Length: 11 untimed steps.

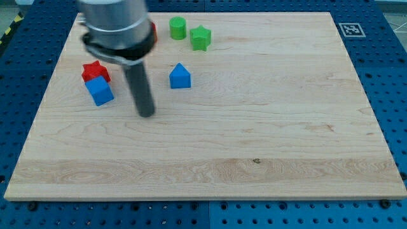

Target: Push the blue triangle a bit left and down

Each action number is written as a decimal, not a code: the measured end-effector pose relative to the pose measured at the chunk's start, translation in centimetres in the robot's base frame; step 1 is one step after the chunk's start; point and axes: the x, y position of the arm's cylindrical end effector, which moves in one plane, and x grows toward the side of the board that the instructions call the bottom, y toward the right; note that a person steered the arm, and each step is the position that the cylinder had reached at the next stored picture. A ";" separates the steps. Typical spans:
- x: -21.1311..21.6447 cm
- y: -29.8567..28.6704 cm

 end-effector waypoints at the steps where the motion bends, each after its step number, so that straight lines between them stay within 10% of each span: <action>1: -0.7 7.6; 4: -9.3 8.6; 6: -9.4 1.1; 11: -8.1 4.1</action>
